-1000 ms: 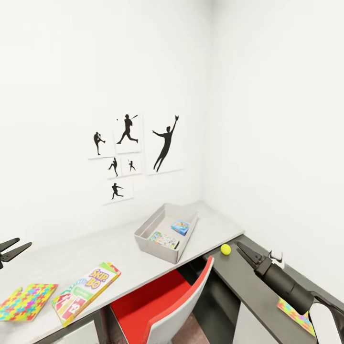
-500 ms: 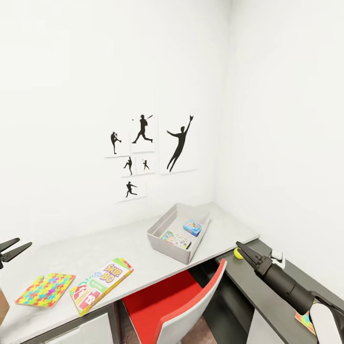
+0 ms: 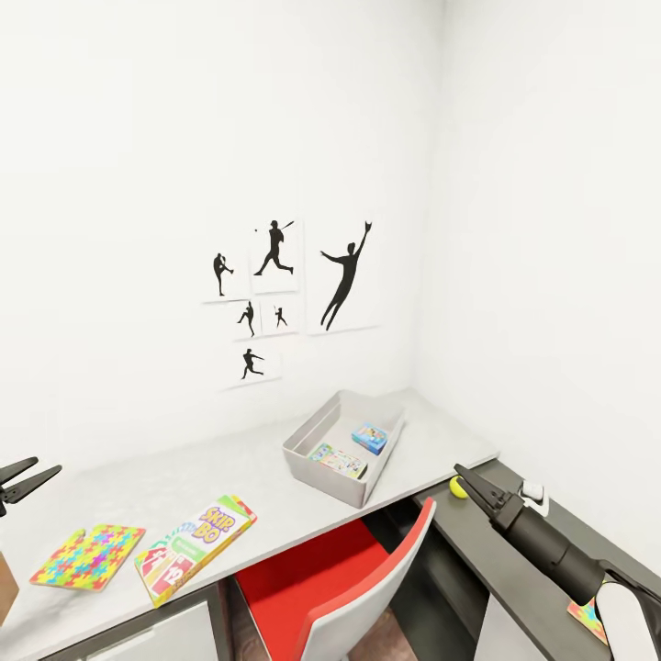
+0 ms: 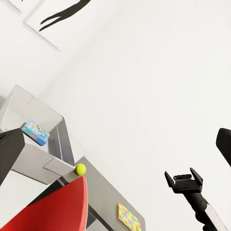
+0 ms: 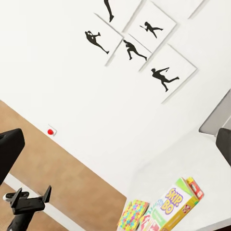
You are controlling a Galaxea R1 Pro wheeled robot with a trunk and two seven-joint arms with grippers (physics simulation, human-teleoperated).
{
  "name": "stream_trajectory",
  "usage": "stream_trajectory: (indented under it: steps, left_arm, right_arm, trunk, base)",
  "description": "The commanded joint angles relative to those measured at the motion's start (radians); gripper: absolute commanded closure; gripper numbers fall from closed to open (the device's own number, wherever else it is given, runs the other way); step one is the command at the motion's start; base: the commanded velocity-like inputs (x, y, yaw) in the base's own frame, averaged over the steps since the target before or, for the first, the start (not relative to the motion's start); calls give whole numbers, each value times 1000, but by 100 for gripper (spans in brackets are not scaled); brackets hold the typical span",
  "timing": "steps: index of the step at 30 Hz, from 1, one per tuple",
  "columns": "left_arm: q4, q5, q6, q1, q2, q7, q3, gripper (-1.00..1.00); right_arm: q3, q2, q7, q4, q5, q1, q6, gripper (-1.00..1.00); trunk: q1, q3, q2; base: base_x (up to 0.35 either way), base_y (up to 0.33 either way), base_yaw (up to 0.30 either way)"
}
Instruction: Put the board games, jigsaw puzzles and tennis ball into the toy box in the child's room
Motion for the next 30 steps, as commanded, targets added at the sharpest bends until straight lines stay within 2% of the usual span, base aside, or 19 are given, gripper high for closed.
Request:
stream_trajectory:
  steps: [1,30]
  left_arm:
    - [0,-1,11,0,0,-4,0,-100]
    - [0,-1,10,0,0,-4,0,-100]
  right_arm:
    - [-1,0,2,0,-1,-1,5,-100]
    - [-1,4,3,-1,-1,-1,5,-100]
  trunk:
    - [0,0,-1]
    - [0,0,-1]
  base:
    - [0,0,0]
    - [0,0,0]
